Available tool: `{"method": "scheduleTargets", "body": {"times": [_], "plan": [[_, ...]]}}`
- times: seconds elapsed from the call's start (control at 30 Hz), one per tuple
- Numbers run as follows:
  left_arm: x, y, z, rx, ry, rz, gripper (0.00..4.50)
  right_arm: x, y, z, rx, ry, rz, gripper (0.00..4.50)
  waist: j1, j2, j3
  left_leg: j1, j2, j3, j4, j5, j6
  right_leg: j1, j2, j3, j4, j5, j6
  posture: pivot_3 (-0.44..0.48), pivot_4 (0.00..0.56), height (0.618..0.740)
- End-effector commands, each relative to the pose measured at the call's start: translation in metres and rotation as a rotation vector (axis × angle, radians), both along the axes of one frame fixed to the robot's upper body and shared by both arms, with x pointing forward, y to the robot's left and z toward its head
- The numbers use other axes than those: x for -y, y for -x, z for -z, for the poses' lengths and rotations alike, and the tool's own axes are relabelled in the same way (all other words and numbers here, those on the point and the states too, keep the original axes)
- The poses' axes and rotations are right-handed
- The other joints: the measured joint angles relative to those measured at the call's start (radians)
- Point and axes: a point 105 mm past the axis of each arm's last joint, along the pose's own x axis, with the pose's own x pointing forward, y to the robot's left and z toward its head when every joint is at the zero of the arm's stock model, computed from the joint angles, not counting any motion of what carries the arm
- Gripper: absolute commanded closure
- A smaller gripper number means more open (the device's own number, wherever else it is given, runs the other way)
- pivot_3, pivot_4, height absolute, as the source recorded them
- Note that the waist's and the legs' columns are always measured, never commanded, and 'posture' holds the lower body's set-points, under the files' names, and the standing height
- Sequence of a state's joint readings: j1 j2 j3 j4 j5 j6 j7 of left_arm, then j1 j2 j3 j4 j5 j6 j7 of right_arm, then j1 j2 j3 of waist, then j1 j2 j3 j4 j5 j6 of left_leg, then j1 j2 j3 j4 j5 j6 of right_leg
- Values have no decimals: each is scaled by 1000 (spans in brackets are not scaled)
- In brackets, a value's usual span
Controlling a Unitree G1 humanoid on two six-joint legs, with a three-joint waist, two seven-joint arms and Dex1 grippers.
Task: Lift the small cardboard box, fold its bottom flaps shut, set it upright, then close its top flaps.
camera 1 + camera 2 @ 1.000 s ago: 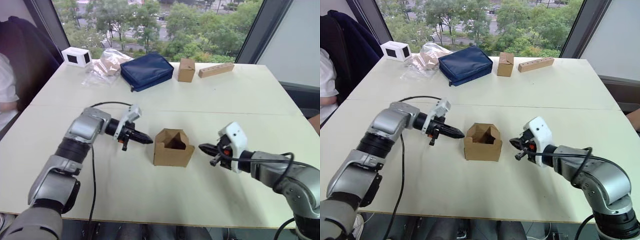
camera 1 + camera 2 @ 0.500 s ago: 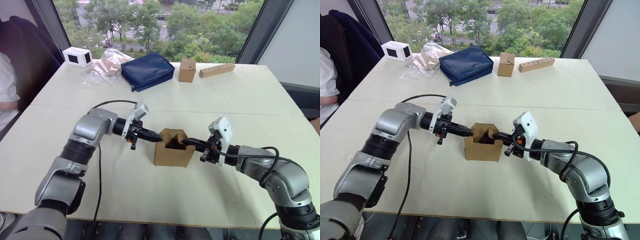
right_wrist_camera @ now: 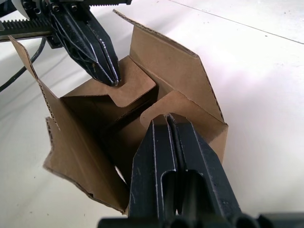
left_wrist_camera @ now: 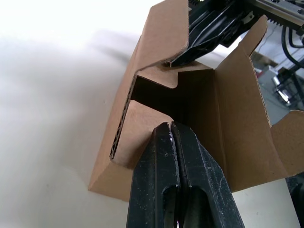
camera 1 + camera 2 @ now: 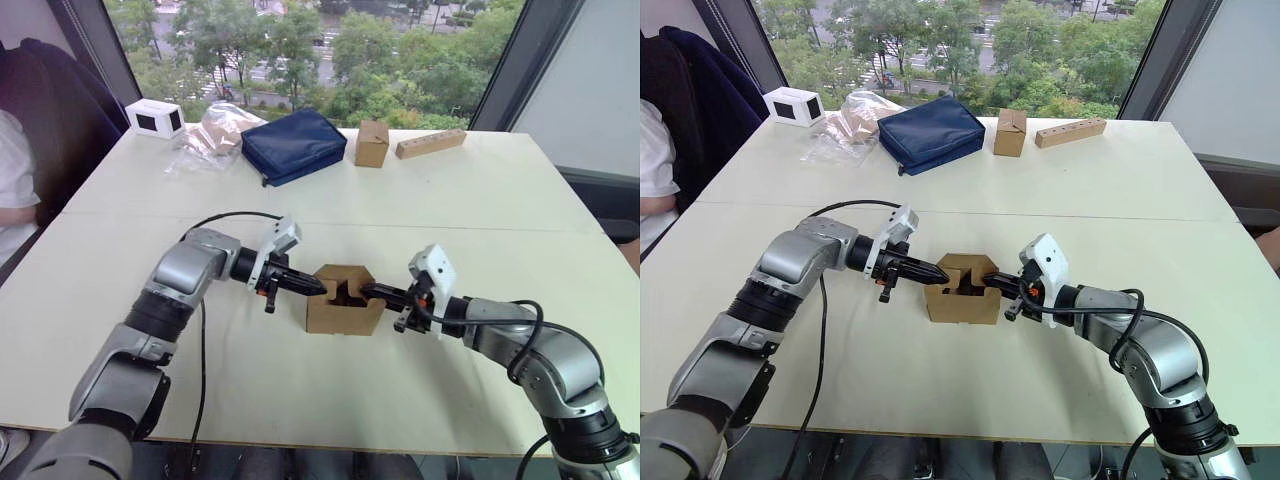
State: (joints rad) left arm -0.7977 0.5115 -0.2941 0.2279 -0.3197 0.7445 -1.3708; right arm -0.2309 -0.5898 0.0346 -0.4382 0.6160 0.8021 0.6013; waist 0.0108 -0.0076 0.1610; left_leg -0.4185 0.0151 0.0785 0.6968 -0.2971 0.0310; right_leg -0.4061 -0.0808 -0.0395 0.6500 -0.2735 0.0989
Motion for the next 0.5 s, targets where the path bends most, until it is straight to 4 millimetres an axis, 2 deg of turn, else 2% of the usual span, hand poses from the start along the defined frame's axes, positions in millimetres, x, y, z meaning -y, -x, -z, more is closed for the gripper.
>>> {"method": "scheduleTargets", "body": {"times": [0.03,0.27,0.4,0.5], "plan": [[-4,1,-8,-9,30,-25,4490,0,1,-19,48,-38,1,4500,0,0,0,0,0,0,0,0,0,0,0,0,0,0,0,0,150,740],[-9,0,-48,37,134,-48,4490,1,15,-61,137,-114,-29,4500,1,0,1,-2,0,0,0,0,0,-2,-1,1,0,0,0,0,150,740],[-17,-5,-54,58,135,-65,4490,0,26,-72,155,-125,-59,4500,1,0,1,-2,0,0,0,0,0,-2,-1,1,0,0,0,0,150,740],[-27,-20,-54,80,115,-108,4490,-7,45,-72,141,-111,-141,4500,2,0,1,-2,0,0,0,0,0,-2,-1,0,0,0,0,0,150,740]]}}
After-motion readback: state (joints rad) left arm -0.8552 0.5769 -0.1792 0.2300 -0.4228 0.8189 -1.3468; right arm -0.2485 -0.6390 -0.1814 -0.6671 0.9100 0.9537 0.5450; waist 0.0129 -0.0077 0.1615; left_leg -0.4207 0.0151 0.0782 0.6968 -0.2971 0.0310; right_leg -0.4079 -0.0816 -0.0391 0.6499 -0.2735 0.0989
